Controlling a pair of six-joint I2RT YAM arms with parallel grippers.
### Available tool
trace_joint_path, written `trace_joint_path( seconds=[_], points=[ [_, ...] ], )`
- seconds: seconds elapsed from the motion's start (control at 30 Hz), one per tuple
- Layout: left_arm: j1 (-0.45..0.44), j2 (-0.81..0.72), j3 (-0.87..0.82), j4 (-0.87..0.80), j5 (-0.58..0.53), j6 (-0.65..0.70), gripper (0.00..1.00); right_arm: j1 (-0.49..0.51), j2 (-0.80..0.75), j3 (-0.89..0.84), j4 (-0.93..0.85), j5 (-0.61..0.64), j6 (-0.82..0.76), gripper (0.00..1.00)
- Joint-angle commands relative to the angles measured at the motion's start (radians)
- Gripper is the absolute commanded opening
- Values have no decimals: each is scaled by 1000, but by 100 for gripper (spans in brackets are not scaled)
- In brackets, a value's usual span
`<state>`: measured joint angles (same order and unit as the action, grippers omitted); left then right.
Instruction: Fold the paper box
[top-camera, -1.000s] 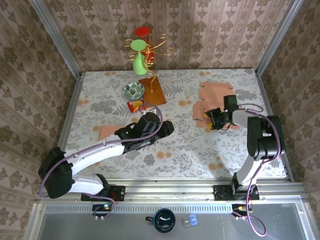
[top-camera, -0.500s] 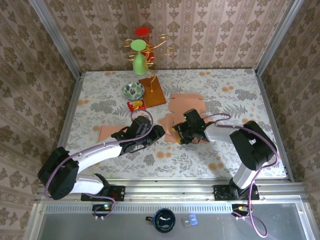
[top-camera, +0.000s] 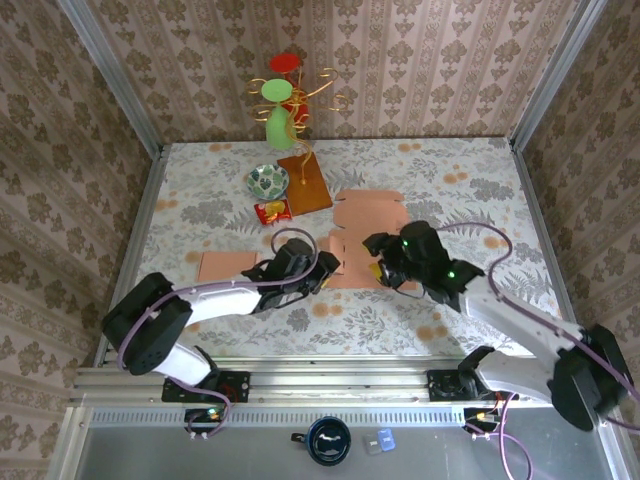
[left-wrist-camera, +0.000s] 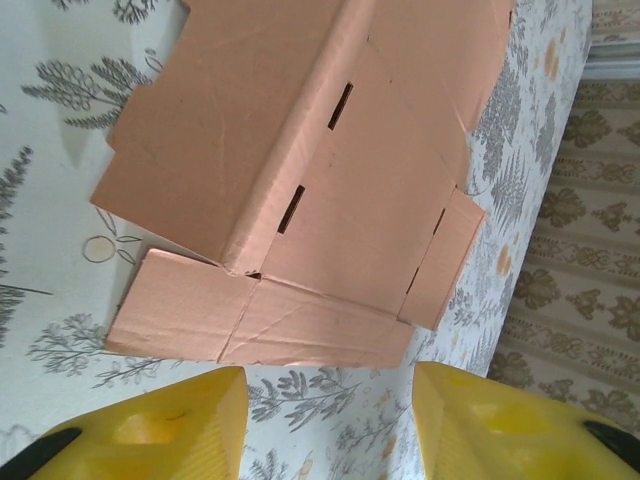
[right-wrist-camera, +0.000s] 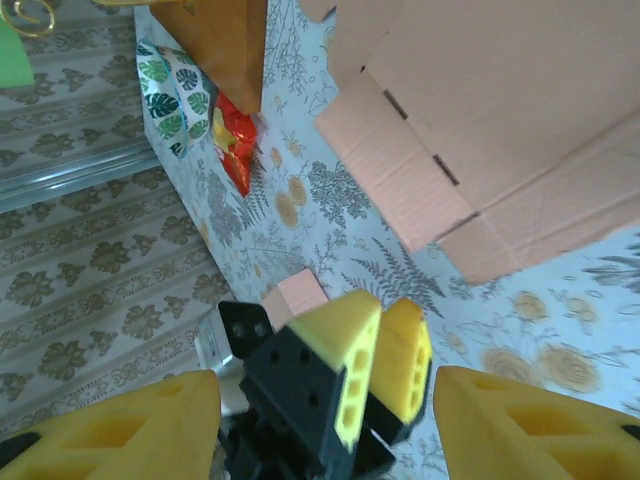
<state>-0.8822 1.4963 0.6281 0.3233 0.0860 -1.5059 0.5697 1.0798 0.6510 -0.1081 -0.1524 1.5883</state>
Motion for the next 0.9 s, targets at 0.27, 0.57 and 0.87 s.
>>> trace_joint_path(
  seconds=[0.27, 0.57, 0.87],
  points=[
    [-42, 130, -54, 236, -173, -129, 43, -19, -261, -162, -138, 47, -17, 61],
    [-50, 193, -48, 299, -204, -109, 35, -24, -280, -165, -156, 13, -24, 61],
    [-48, 236, -52, 365, -229, -100, 19, -51, -280, -162, -159, -18, -33, 61]
  ],
)
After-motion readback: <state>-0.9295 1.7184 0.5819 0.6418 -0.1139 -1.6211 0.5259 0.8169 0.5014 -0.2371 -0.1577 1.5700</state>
